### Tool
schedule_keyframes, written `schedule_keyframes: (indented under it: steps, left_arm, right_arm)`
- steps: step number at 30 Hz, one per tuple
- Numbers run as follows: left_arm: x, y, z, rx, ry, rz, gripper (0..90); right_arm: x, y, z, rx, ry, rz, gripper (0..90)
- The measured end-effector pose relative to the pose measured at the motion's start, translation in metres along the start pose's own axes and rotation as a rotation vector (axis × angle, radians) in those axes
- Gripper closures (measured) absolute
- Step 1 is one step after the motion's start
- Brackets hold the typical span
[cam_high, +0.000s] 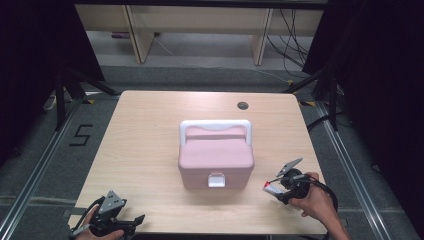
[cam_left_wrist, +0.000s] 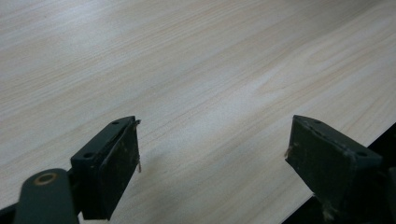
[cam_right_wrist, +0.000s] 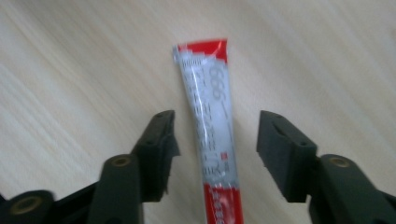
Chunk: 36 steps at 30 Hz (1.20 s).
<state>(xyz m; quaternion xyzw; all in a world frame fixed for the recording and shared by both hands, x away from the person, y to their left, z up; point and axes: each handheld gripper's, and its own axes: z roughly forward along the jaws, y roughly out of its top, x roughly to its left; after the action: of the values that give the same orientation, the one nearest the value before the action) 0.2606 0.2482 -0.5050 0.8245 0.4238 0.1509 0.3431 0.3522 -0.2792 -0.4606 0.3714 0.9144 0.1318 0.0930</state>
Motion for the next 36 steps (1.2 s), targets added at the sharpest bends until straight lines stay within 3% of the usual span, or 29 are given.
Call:
schedule_keyframes:
  steps: [1,3,5,6,9,11,12,13,15,16,17,19,22,25,26,27,28,29,31,33,34,36]
  left_arm:
    - [-0.001,0.0,0.001,-0.014,-0.001,-0.016,15.8]
    - [0.0,0.0,-0.001,0.011,-0.001,0.002,15.8]
    - [0.0,0.0,0.0,0.002,-0.001,-0.005,15.8]
    - [-0.001,0.0,0.001,-0.009,0.0,-0.011,15.8]
    - [0.0,0.0,0.0,0.001,-0.002,-0.007,15.8]
    - [-0.001,-0.001,0.0,-0.017,0.0,-0.006,15.8]
    - [-0.001,0.0,0.0,-0.013,-0.003,-0.006,15.8]
    - [-0.001,0.0,0.0,-0.014,-0.002,-0.008,15.8]
    - [-0.001,0.0,0.0,-0.019,0.0,-0.004,15.8]
    - [0.001,0.001,0.001,-0.025,0.004,0.024,15.8]
    - [0.0,0.0,0.001,-0.021,0.001,0.004,15.8]
    - [0.0,0.0,0.0,0.003,-0.002,0.001,15.8]
    - [-0.002,0.001,0.0,-0.004,-0.002,-0.011,15.8]
    - [-0.002,0.001,0.0,-0.015,-0.005,-0.008,15.8]
    - [0.001,0.002,-0.001,-0.002,-0.003,0.017,15.8]
    - [-0.001,0.002,0.002,-0.039,0.002,-0.006,15.8]
    - [-0.003,0.001,0.002,-0.039,-0.009,-0.038,15.8]
    - [-0.003,0.001,0.002,-0.039,-0.008,-0.042,15.8]
    - [0.0,0.002,0.0,-0.005,-0.008,0.003,15.8]
    - [0.0,0.003,0.001,-0.001,-0.011,0.011,15.8]
    - [-0.001,0.003,0.001,0.003,-0.013,0.007,15.8]
    - [-0.001,0.002,0.001,0.005,-0.014,0.005,15.8]
  right_arm:
    - [0.003,0.001,-0.001,-0.025,-0.005,0.011,42.5]
    - [0.009,0.004,-0.004,-0.113,-0.01,0.052,39.5]
    - [0.013,0.005,-0.006,-0.199,-0.019,0.049,37.1]
    - [0.017,0.005,-0.005,-0.216,-0.017,0.069,36.4]
    - [0.023,0.006,-0.002,-0.25,-0.013,0.061,35.7]
    - [0.026,0.005,0.0,-0.294,-0.01,0.082,35.0]
    - [0.027,0.005,0.002,-0.314,-0.04,0.078,34.3]
    - [0.027,0.004,0.001,-0.304,-0.029,0.074,34.4]
    - [0.031,0.002,0.001,-0.334,-0.036,0.125,33.7]
    - [0.029,0.001,0.003,-0.346,-0.043,0.088,33.4]
    - [0.031,0.0,0.002,-0.347,-0.042,0.105,32.8]
    - [0.034,-0.001,0.003,-0.346,-0.041,0.118,31.7]
    - [0.035,0.0,0.006,-0.349,-0.061,0.103,30.1]
    - [0.038,0.0,0.008,-0.356,-0.062,0.093,28.7]
    - [0.039,0.0,0.008,-0.353,-0.061,0.095,28.5]
    - [0.039,-0.001,0.009,-0.356,-0.072,0.09,28.7]
    - [0.042,-0.002,0.008,-0.355,-0.078,0.104,28.8]
    - [0.042,-0.002,0.006,-0.356,-0.092,0.096,28.8]
    - [0.043,-0.003,0.005,-0.371,-0.106,0.087,28.6]
    - [0.044,-0.004,0.004,-0.383,-0.122,0.062,28.4]
    - [0.046,-0.005,0.003,-0.377,-0.107,0.086,28.4]
    - [0.048,-0.007,0.003,-0.377,-0.108,0.082,28.5]
